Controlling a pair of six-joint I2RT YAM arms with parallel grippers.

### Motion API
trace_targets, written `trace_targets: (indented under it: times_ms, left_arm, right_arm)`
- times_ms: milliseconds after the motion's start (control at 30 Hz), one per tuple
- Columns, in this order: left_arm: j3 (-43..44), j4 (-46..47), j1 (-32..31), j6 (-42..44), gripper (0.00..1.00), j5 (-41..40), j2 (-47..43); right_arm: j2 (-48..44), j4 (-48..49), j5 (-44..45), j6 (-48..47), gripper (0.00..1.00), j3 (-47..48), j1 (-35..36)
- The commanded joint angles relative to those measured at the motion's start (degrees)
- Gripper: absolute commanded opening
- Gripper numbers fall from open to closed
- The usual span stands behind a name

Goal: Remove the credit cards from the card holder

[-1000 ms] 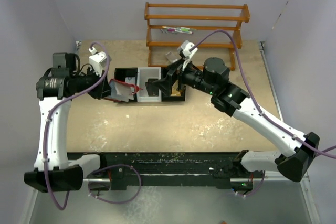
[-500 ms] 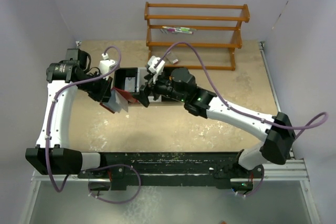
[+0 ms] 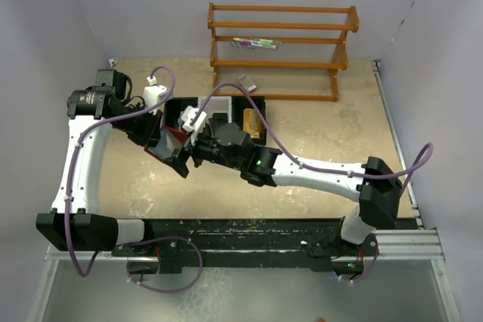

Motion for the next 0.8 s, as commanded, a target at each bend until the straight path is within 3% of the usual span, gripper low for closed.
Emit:
trace_targets:
  times_ms: [0, 200, 333, 533, 767]
  left_arm:
    - [2.6, 0.9, -0.5, -1.8, 0.00, 1.9, -1.1]
    - [3.3, 0.5, -0.5, -1.9, 0.00, 1.5, -1.6]
    - [3.7, -0.1, -0.5, -1.6, 0.00, 2.0, -1.8]
    - [4.5, -0.9, -0.5, -0.9, 0.00, 3.2, -1.9]
    - [5.2, -1.4, -0.5, -0.7, 0.00, 4.7, -2.0]
  right_arm:
    - [2.2, 4.1, 15.5, -2.2, 1.00, 5.0, 3.7]
    - [8.4, 0.5, 31.1, -7.6, 1.00, 11.7, 8.1]
    - [10.3, -1.0, 36.5, -8.9, 0.99, 14.3, 8.6]
    - [10.0, -1.2, 41.8, -11.3, 0.82, 14.2, 8.6]
    - [8.7, -3.3, 44.2, -13.5, 0.74, 12.9, 8.6]
